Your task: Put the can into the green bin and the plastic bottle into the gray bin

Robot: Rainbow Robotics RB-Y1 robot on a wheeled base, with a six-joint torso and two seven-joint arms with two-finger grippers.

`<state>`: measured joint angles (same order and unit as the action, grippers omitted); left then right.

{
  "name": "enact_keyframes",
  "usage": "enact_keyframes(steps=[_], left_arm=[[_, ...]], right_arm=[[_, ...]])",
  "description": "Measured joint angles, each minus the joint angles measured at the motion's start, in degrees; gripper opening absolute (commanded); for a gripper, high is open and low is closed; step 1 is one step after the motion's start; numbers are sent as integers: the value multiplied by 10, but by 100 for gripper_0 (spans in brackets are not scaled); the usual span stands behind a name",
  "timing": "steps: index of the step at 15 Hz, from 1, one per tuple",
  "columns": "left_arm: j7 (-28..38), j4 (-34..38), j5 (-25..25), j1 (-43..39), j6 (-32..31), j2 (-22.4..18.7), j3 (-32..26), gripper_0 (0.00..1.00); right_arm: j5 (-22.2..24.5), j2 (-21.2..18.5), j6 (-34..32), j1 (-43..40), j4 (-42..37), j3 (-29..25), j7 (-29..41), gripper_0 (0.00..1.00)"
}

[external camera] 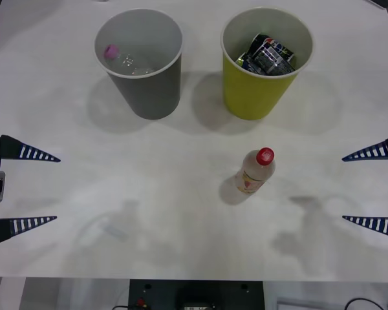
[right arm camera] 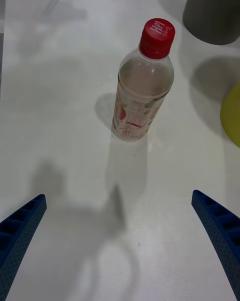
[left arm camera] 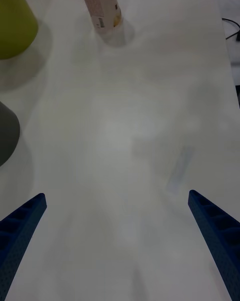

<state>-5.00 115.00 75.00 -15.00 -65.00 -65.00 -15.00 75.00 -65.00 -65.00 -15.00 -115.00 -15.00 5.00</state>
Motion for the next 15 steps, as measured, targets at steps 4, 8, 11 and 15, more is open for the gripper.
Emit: enact_keyframes(steps=[4, 8, 11, 15], left_arm=[[0, 0, 0, 0, 0, 0, 0, 98], [0, 0, 0, 0, 0, 0, 0, 98], [0, 0, 0, 0, 0, 0, 0, 98], [0, 0, 0, 0, 0, 0, 0, 98]], right_arm=[[-10, 2, -1, -3, 4, 5, -3, 100], [-14, 1, -1, 3, 13, 5, -9, 100], [-15, 13, -1, 22, 29, 21, -22, 100], [-29, 28, -3, 58, 67, 57, -46, 100]])
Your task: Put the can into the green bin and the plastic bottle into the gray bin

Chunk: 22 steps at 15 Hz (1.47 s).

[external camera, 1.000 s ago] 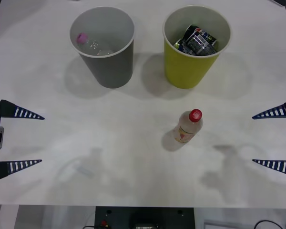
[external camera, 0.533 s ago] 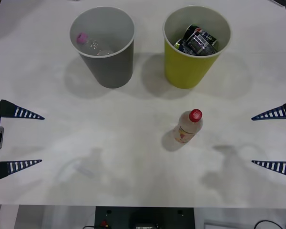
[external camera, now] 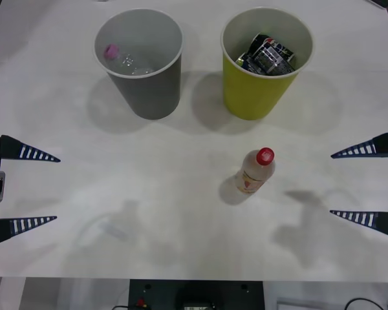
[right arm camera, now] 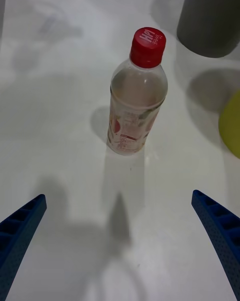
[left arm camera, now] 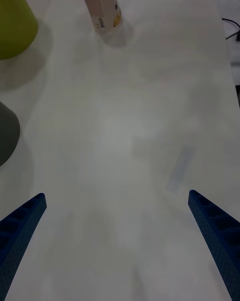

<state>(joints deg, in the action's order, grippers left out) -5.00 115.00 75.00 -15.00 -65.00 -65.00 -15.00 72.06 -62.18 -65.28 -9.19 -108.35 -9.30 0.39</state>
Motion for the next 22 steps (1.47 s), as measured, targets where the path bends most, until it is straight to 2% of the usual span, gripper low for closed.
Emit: enact_keyframes(steps=[11, 16, 22], left_arm=[[0, 0, 0, 0, 0, 0, 0, 98], [0, 0, 0, 0, 0, 0, 0, 98], [0, 0, 0, 0, 0, 0, 0, 98]], right_arm=[[-96, 54, -29, 103, 206, 98, -213, 100], [-97, 104, -31, 123, 256, 107, -226, 100], [-97, 189, -58, 170, 352, 112, -237, 100]])
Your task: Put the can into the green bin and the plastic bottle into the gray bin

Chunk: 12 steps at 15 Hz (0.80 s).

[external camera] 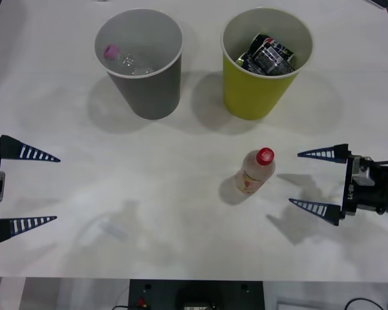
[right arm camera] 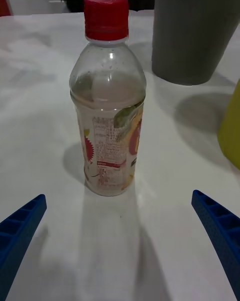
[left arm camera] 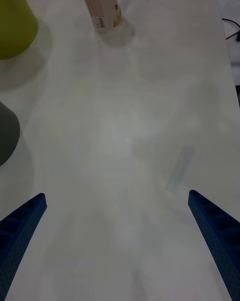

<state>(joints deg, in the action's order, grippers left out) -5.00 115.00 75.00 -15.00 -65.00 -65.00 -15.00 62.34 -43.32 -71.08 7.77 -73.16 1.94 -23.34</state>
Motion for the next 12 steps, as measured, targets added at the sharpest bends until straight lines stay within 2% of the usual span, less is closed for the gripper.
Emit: enact_keyframes(steps=[9, 12], left_arm=[[0, 0, 0, 0, 0, 0, 0, 98], [0, 0, 0, 0, 0, 0, 0, 98]], right_arm=[[0, 104, -45, 69, 143, 0, -29, 100], [1, 129, -43, 77, 157, 0, -37, 100]])
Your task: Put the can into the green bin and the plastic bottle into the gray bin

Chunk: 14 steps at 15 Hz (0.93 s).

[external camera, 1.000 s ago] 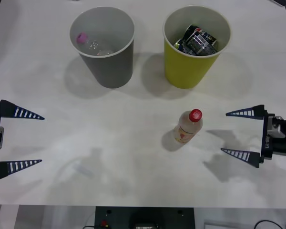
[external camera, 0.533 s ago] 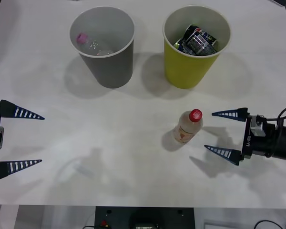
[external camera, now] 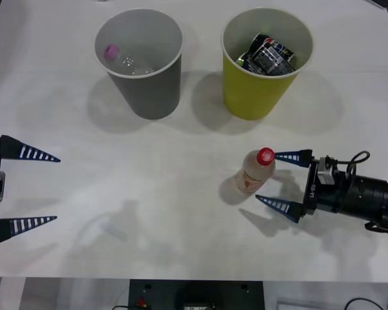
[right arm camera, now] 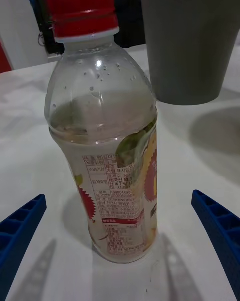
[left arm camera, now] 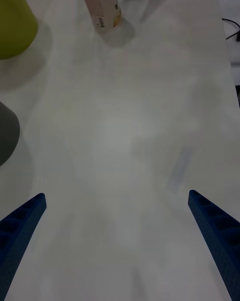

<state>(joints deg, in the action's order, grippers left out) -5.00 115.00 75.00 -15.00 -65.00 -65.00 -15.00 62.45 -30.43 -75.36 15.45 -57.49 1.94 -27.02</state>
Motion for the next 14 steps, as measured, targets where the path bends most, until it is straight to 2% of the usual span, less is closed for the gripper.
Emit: enact_keyframes(steps=[7, 12, 13, 14], left_arm=[[0, 0, 0, 0, 0, 0, 0, 98], [0, 0, 0, 0, 0, 0, 0, 98], [0, 0, 0, 0, 0, 0, 0, 98], [0, 0, 0, 0, 0, 0, 0, 98]], right_arm=[[24, 41, 18, 14, 0, 2, -3, 100], [24, 51, 33, 19, 1, 17, -5, 100], [24, 51, 34, 19, 0, 18, -7, 83], [24, 51, 34, 19, 0, 19, -9, 40]])
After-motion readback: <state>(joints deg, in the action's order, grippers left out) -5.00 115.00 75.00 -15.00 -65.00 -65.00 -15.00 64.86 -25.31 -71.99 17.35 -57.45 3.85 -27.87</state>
